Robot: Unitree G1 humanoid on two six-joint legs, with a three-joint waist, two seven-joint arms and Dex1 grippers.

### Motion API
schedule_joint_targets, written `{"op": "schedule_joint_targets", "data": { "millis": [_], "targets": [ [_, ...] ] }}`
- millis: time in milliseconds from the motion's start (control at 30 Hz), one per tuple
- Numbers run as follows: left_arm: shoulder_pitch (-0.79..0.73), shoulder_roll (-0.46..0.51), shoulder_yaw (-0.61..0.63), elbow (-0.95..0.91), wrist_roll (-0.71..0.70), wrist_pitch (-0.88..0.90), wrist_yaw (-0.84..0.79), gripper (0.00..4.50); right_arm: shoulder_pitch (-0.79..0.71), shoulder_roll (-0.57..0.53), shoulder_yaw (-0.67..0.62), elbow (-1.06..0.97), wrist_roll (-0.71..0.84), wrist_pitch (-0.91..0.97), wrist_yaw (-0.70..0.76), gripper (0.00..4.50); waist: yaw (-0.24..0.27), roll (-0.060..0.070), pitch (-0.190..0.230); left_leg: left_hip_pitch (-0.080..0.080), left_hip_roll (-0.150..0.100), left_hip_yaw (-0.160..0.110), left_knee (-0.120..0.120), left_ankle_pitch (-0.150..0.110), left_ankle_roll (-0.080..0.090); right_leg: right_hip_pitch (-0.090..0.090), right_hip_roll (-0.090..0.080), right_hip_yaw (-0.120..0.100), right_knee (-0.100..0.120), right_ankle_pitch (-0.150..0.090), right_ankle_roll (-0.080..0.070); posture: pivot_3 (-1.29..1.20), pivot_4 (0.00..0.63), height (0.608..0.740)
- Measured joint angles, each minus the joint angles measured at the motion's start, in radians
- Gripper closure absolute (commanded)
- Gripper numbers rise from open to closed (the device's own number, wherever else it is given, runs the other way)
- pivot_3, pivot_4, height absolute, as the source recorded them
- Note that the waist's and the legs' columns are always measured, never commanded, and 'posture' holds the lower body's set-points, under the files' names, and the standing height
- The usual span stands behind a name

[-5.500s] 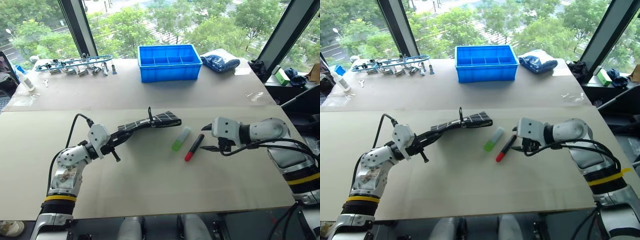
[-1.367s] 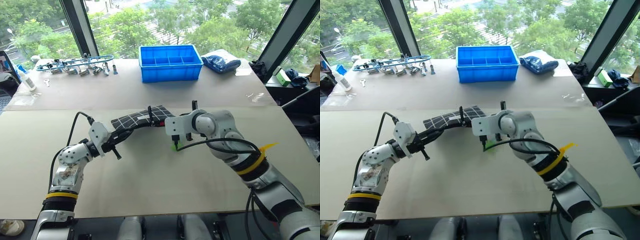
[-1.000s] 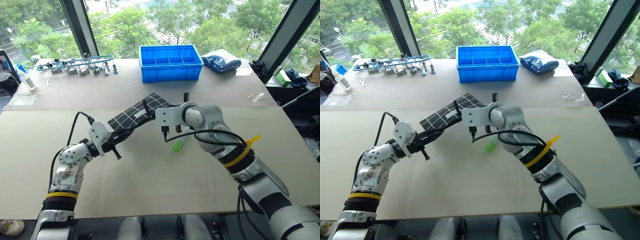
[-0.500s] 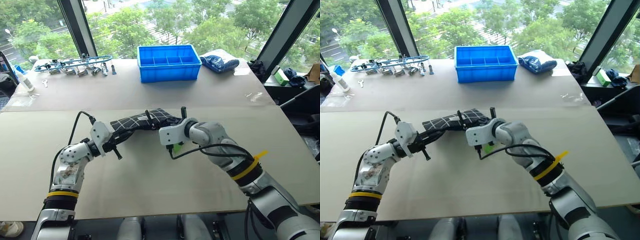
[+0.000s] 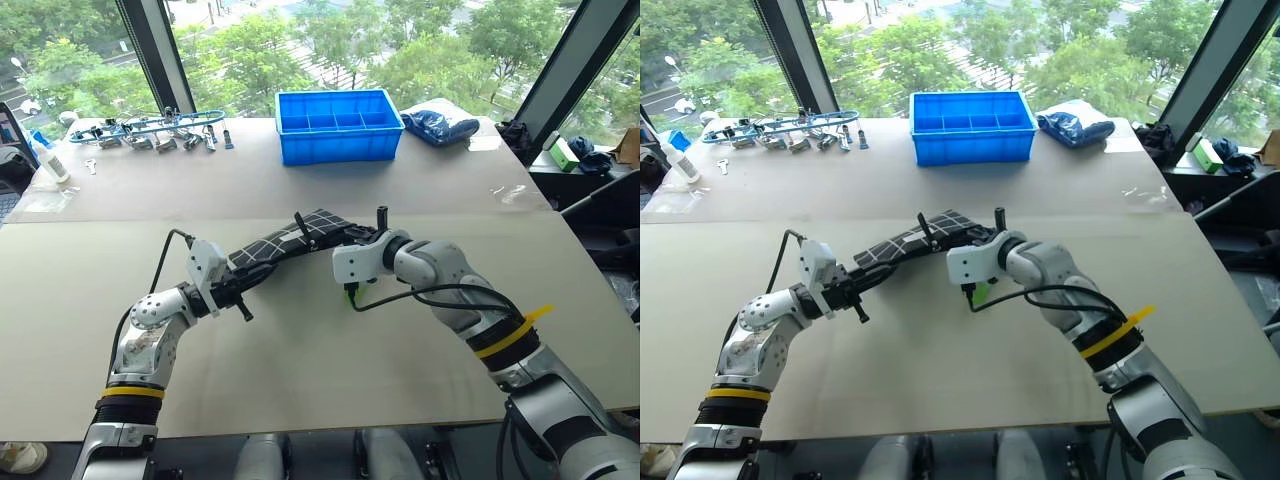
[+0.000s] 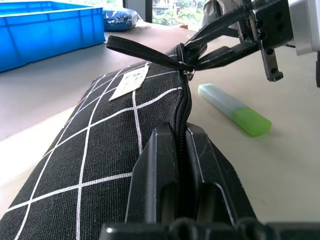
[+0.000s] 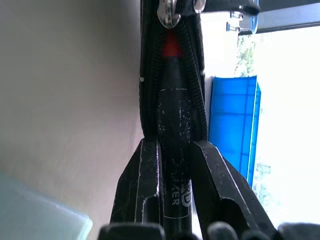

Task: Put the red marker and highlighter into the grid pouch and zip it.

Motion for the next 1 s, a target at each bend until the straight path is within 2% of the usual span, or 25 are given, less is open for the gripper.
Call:
{"op": "schedule_joint_targets", "data": {
  "millis": [333, 533, 833, 1000],
  "targets": [
    [0.0, -0.014, 0.006, -0.012, -0.006, -0.001, 0.002, 4.5, 0.015, 0.088, -0.007, -0.037, 0.075, -0.023, 0.042, 4.07, 0.0, 0.0, 0.0, 0.0, 0.0, 0.0, 0.0, 0.0, 0.0, 0.0, 0.0, 0.0, 0.0, 0.0, 0.0, 0.0, 0.15, 0.74],
    [0.0, -0.015, 0.012, -0.013, -0.006, -0.001, 0.002, 4.5, -0.033, 0.087, 0.02, 0.01, 0.05, -0.099, 0.028, 4.07, 0.0, 0.0, 0.0, 0.0, 0.0, 0.0, 0.0, 0.0, 0.0, 0.0, 0.0, 0.0, 0.0, 0.0, 0.0, 0.0, 0.15, 0.74],
    [-0.001, -0.025, 0.01, -0.013, -0.006, -0.001, 0.001, 4.5, -0.148, 0.022, 0.068, 0.204, -0.044, -0.362, -0.118, 4.07, 0.0, 0.0, 0.0, 0.0, 0.0, 0.0, 0.0, 0.001, -0.001, 0.0, 0.0, 0.0, 0.0, 0.0, 0.0, 0.0, 0.15, 0.74],
    [-0.001, -0.028, -0.006, -0.013, -0.003, 0.0, -0.011, 4.5, -0.158, -0.038, 0.105, 0.284, -0.085, -0.528, -0.196, 4.07, -0.002, 0.0, 0.0, 0.0, 0.0, 0.001, 0.0, 0.001, -0.002, 0.0, 0.0, 0.001, 0.0, 0.0, 0.0, 0.0, 0.15, 0.74]
  ]
}}
